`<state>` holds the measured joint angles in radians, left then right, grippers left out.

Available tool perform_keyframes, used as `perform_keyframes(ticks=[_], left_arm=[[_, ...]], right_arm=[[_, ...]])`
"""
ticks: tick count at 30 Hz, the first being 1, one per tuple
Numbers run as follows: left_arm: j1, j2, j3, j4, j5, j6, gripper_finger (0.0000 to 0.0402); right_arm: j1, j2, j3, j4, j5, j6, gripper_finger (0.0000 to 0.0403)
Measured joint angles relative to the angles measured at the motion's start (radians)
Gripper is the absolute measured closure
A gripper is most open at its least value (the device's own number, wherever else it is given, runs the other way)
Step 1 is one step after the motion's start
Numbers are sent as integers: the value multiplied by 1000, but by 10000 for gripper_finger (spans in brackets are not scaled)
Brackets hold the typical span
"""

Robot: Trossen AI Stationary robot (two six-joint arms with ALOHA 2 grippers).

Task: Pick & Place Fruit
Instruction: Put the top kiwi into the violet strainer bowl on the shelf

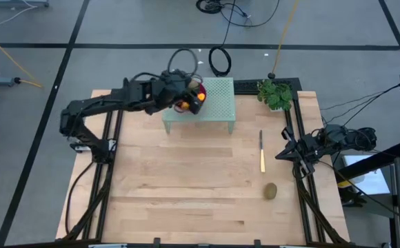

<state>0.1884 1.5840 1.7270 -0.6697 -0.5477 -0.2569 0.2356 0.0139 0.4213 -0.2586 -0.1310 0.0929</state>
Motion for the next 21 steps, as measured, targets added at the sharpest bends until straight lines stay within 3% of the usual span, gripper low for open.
perform_keyframes(ticks=[13,21], left_arm=[[138,251,322,-260,127,35,200],[184,312,346,-307,171,177,200]], right_arm=[[0,0,0,-3,0,0,403],[0,0,0,-2,0,0,403]])
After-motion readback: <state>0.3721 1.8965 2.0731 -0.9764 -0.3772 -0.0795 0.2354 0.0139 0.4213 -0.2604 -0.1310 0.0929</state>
